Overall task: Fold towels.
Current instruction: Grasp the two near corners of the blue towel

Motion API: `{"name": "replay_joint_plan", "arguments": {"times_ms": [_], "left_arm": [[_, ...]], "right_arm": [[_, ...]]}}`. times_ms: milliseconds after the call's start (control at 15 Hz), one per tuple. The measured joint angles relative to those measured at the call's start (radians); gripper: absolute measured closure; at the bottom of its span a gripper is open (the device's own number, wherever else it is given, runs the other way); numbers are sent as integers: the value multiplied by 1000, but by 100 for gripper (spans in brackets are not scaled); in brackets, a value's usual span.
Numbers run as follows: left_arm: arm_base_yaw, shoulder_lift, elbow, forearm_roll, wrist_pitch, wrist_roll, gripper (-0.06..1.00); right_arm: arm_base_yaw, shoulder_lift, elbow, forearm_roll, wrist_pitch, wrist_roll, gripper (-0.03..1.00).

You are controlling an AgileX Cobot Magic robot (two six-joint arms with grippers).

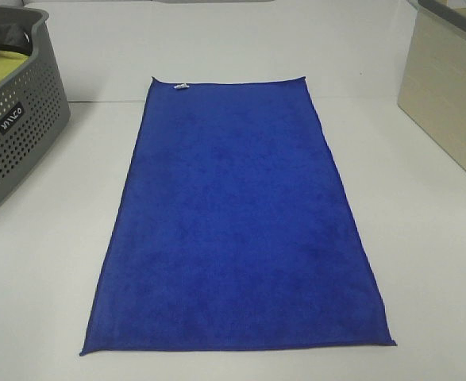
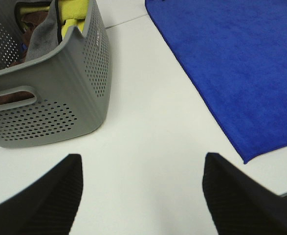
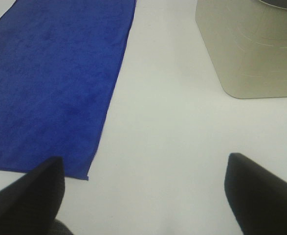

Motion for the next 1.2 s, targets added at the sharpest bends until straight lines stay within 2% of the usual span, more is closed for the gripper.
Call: {"name": "replay_joint_plan", "arguments": {"times_ms": [1200], "left_arm": [[0, 0, 0, 0, 0, 0, 28]], "right_arm": [[0, 0, 0, 0, 0, 0, 13]]}}
